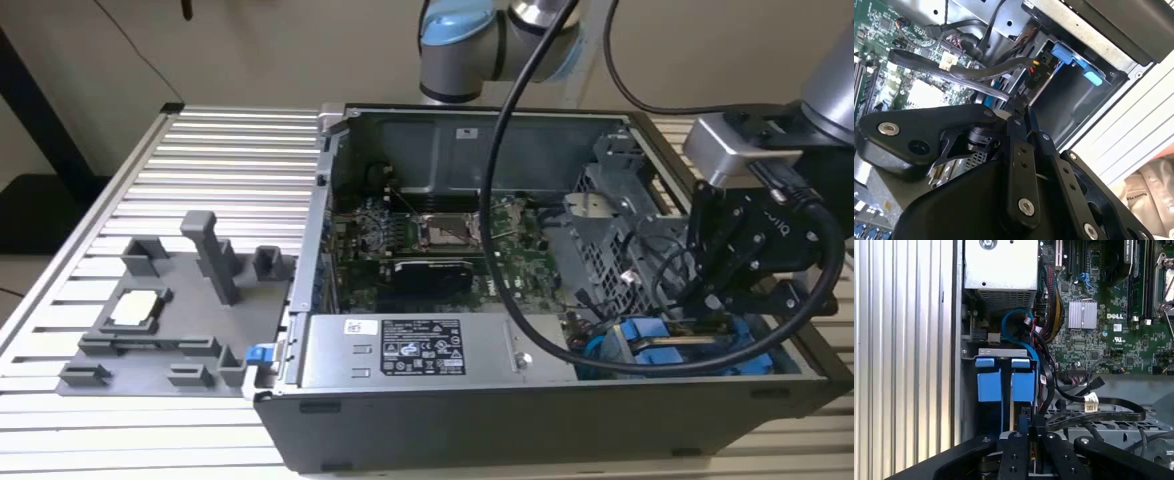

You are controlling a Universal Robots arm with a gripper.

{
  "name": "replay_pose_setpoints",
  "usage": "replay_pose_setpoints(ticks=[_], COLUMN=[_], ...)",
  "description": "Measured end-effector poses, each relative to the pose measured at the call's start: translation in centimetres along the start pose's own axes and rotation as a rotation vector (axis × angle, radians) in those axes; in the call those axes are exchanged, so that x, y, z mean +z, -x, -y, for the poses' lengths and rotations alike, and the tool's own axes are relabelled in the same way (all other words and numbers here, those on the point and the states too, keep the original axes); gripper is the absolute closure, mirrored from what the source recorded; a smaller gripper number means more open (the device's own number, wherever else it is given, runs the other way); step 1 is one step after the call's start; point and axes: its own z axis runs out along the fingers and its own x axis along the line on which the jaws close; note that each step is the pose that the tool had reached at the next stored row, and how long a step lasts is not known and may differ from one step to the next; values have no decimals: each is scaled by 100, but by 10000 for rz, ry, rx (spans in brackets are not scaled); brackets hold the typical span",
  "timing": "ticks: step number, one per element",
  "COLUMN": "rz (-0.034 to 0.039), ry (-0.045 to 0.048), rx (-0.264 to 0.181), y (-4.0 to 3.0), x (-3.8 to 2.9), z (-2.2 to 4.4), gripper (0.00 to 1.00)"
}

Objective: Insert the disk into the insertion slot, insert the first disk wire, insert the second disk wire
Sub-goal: 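Insert the second disk wire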

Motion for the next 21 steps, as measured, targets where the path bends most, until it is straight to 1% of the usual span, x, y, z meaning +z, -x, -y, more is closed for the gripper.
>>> replay_pose_setpoints(ticks=[5, 8, 11, 13, 14, 17, 21], rz=[14, 45, 115, 188, 198, 200, 200], ry=[5, 3, 1, 1, 1, 2, 2], rx=[129, 288, 485, 546, 546, 554, 608], y=[-10, -11, -11, -11, -10, -14, -18], x=[26, 44, 59, 63, 63, 65, 69], z=[10, 12, 13, 17, 21, 43, 48], gripper=[84, 84, 84, 84, 84, 84, 84])
